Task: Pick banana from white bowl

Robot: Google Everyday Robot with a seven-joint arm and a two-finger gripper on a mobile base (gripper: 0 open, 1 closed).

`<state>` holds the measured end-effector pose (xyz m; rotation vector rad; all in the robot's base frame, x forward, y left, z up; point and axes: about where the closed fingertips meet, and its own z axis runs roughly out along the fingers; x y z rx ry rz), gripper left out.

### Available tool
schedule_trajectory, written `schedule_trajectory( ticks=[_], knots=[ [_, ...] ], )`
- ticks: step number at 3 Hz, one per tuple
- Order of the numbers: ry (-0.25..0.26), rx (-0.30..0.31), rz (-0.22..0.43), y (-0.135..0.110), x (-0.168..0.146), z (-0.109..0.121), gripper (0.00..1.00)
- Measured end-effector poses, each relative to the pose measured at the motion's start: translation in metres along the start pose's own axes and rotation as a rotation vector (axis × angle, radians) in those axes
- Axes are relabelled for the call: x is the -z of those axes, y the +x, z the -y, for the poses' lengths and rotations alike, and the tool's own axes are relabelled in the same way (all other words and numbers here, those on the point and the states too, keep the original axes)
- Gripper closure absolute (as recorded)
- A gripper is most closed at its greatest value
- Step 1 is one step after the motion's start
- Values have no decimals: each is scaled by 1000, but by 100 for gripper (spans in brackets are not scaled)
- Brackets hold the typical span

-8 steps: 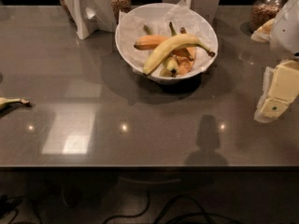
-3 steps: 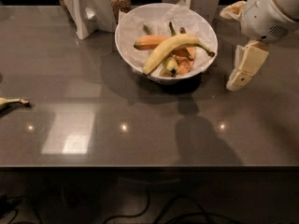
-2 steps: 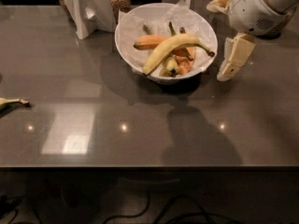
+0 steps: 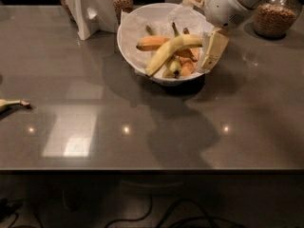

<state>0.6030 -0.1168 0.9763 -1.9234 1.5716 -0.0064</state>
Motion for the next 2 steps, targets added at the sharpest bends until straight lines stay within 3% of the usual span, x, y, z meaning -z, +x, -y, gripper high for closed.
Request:
schedule_trajectory(
  ticks=[2],
  knots=[
    [4, 23, 22, -9, -38, 25, 26]
  ],
)
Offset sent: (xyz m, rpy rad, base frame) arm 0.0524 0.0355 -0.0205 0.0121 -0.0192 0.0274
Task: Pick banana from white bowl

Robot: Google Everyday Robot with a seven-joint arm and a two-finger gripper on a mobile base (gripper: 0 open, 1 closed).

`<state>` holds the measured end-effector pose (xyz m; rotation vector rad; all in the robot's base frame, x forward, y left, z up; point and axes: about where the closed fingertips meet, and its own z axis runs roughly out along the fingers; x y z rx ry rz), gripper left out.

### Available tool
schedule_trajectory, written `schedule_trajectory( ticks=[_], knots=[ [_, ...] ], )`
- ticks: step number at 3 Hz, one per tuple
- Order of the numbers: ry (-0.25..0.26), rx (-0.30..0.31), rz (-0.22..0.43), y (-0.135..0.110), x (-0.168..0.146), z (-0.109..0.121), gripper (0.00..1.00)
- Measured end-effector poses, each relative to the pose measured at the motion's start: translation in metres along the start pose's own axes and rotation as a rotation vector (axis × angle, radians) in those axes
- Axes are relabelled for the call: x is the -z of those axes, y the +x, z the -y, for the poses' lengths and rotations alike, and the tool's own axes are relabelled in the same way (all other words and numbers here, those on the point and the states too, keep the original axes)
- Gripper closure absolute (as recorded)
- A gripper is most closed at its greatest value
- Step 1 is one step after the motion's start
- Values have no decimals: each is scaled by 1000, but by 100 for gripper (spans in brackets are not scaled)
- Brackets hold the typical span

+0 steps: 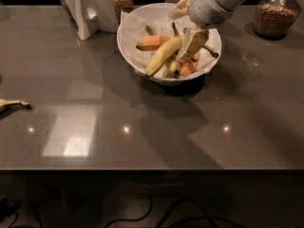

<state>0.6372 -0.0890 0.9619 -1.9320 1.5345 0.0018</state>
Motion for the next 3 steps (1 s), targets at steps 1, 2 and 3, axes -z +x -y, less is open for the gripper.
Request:
schedule_trajectory(
  ticks=[1, 2, 3],
  knots=[
    [-5, -6, -22, 12, -7, 5, 27],
    [-12, -17, -56, 29, -9, 4, 31],
    [-22, -27, -78, 39, -13, 1, 34]
  ],
)
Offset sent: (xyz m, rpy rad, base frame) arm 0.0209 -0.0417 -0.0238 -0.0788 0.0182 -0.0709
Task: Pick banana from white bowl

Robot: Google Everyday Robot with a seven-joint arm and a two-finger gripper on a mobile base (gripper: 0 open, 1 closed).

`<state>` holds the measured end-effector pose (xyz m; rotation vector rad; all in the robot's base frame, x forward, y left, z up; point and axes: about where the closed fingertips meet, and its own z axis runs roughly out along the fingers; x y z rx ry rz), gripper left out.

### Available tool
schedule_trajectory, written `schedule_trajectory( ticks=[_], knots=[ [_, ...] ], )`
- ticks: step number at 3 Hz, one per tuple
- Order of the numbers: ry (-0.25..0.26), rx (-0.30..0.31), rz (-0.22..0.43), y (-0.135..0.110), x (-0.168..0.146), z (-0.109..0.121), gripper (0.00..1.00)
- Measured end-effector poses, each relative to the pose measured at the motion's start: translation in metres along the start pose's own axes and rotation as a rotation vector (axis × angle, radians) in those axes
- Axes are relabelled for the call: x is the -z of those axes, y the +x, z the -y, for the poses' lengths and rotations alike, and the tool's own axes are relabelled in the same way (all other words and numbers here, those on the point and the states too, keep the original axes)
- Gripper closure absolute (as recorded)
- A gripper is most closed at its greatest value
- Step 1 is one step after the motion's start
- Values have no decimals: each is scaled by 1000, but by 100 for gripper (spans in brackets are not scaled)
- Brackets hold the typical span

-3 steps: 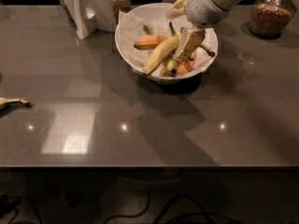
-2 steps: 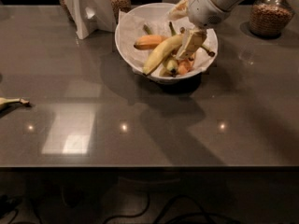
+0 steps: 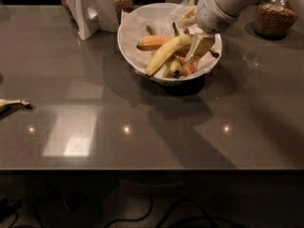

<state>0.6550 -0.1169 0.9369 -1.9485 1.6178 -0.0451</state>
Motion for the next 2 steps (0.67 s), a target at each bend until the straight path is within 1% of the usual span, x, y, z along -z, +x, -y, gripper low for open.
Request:
schedule_trajectory(
  ticks=[1, 2],
  knots=[
    [0, 0, 0, 0, 0, 0, 37],
    [2, -19, 2, 2, -4, 5, 46]
  ],
)
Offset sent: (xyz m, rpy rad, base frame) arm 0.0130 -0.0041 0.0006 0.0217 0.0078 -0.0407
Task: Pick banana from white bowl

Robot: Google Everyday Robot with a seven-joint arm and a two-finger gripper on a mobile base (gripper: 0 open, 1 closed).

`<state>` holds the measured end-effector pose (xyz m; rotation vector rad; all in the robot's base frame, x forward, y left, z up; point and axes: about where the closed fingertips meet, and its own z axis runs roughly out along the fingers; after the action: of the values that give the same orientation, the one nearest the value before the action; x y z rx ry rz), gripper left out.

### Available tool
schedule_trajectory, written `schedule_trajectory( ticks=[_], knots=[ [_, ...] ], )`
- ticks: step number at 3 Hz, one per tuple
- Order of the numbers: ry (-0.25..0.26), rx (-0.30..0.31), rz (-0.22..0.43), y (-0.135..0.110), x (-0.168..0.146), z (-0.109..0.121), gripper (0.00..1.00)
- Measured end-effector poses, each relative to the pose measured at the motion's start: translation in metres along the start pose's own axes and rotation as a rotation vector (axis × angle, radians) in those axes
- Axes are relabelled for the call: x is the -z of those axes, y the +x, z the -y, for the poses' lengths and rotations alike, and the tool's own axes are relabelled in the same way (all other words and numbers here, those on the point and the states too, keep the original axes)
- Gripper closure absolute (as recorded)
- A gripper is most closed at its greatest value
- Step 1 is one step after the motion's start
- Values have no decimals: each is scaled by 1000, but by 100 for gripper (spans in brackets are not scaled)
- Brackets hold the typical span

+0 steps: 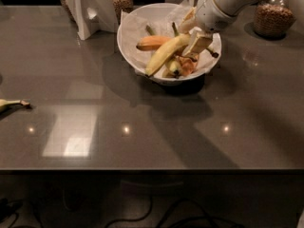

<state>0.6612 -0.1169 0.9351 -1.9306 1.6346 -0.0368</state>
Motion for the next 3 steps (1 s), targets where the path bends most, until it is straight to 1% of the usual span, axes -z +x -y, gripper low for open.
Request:
schedule_trajectory(
  ticks=[1, 2, 3],
  knots=[
    [-1, -7, 4, 0, -2, 1, 53],
    [-3, -9, 6, -1, -3, 0, 72],
    [-10, -18, 8, -5, 3, -4, 95]
  ],
)
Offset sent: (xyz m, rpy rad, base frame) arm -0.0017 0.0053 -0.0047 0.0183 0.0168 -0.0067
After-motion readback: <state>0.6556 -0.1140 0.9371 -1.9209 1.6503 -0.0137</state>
